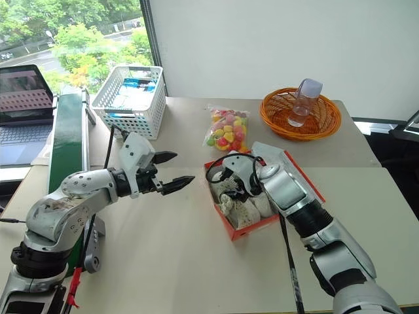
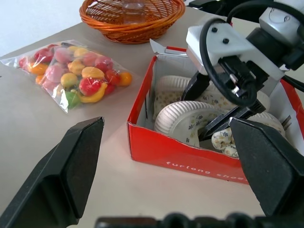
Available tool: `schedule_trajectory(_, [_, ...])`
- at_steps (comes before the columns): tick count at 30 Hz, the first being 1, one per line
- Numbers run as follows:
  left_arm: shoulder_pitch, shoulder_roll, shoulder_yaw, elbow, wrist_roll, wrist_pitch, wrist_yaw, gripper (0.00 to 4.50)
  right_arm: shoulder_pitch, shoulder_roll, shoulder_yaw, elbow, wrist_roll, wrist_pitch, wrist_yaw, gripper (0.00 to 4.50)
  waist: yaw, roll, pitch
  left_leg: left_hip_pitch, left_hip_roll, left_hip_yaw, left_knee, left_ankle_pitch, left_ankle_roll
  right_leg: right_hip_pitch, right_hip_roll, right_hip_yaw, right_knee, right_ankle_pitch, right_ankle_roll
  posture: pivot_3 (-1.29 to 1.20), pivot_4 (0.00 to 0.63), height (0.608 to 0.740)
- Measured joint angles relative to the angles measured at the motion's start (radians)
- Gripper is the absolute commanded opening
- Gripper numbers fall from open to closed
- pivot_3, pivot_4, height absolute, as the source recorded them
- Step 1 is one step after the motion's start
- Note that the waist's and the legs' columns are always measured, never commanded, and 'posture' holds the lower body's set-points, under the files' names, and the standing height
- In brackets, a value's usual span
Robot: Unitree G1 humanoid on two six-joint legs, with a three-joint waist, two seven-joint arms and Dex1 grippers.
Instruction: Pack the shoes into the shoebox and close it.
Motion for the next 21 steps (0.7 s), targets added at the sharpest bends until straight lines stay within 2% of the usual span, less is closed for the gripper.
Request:
schedule_trajectory(9, [-0.031,0.0,-0.039,0.039,0.002,-0.007,-0.056,4.5,-0.096,0.006,-0.304,-0.154,0.212,0.277,0.031,4.45,-0.011,0.0,0.0,0.0,0.0,0.0,0.0,0.0,0.0,-0.001,0.0,0.0,0.001,0.0,-0.001,0.0,0.15,0.74])
schedule_trajectory(11, [-0.039,0.0,-0.049,0.046,0.002,-0.008,-0.07,4.5,-0.112,0.001,-0.352,-0.201,0.258,0.299,0.04,4.45,-0.013,0.0,0.0,0.0,0.0,0.0,-0.001,0.0,0.0,-0.001,0.0,0.0,0.001,-0.001,-0.001,0.0,0.15,0.74])
schedule_trajectory(14, [-0.055,0.003,-0.068,0.059,0.003,-0.013,-0.104,4.5,-0.093,-0.065,-0.378,-0.271,0.311,0.308,0.066,4.45,-0.008,0.0,0.0,-0.001,0.0,0.0,-0.001,0.0,0.0,-0.001,0.0,0.0,0.001,-0.001,-0.001,0.0,0.15,0.74])
schedule_trajectory(17, [-0.074,0.008,-0.092,0.079,0.006,-0.028,-0.142,4.5,-0.026,-0.154,-0.422,-0.315,0.348,0.304,0.088,3.74,-0.002,0.0,0.0,-0.001,0.0,0.0,-0.001,0.0,0.0,-0.001,0.0,0.0,0.0,-0.001,-0.001,0.0,0.15,0.74])
schedule_trajectory(21, [-0.106,0.014,-0.139,0.124,0.021,-0.049,-0.212,4.5,0.1,-0.285,-0.567,-0.391,0.408,0.358,0.093,2.34,0.001,0.0,0.0,-0.001,0.0,0.0,-0.001,0.0,0.0,-0.001,0.0,0.0,0.0,-0.002,-0.001,0.0,0.15,0.74])
